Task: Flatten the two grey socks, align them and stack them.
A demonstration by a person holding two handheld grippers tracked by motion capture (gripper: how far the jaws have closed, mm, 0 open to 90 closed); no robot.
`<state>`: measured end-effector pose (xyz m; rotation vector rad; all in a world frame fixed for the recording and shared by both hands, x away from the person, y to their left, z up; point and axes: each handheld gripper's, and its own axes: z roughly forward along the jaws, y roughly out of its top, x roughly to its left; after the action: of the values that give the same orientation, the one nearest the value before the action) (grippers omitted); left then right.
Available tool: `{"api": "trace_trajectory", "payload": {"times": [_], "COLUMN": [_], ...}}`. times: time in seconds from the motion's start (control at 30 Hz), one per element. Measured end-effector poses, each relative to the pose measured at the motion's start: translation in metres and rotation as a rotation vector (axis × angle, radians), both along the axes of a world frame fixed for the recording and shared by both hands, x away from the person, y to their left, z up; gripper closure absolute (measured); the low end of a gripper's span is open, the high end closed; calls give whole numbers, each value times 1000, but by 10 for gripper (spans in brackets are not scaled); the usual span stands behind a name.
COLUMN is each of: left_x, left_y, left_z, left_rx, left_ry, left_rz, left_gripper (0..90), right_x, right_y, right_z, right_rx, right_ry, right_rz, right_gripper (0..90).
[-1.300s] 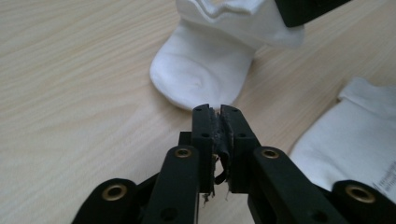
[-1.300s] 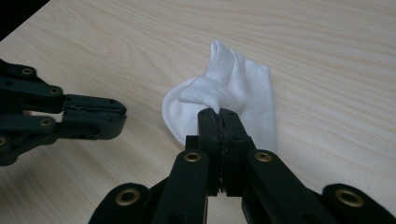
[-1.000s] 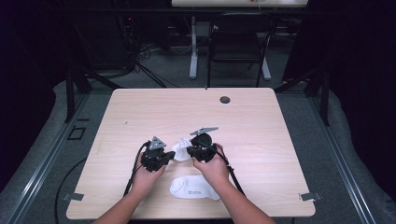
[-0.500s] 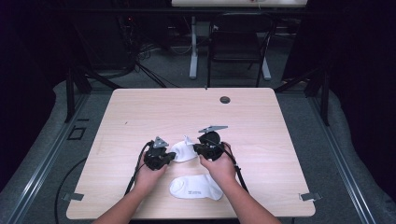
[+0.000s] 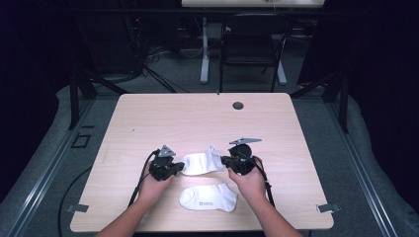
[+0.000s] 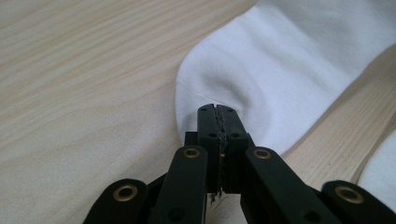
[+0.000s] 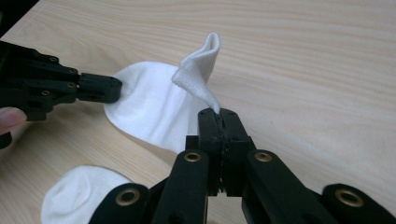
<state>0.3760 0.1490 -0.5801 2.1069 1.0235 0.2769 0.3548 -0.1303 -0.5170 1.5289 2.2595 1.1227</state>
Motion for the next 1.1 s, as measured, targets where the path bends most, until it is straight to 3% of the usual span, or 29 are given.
{"api": "trace_trajectory", "payload": {"times": [0.5,0.63,0.77,0.83,1.0,1.1], "left_x": [-3,-3,-3,-4,-5,-5], "left_y": [-4,-3,-2,-2,-3,-2], "left_z": [0,1,1,1,1,0], "left_rx": [10,14,10,10,15,15], "left_ry": [-5,1,5,5,2,-1], "left_rz": [-14,-22,-24,-25,-25,-28], "left_gripper": [898,897,898,898,898,898], "right_x": [-4,-3,-3,-3,-3,2], "right_y": [-18,-21,-29,-30,-18,-9], "right_z": [-34,-39,-33,-27,-23,-32], "right_rx": [-20,-11,18,42,26,-13], "right_ry": [76,104,65,34,-13,-2], "right_rz": [-42,-37,-68,-58,7,15], "right_gripper": [893,829,816,828,873,875]}}
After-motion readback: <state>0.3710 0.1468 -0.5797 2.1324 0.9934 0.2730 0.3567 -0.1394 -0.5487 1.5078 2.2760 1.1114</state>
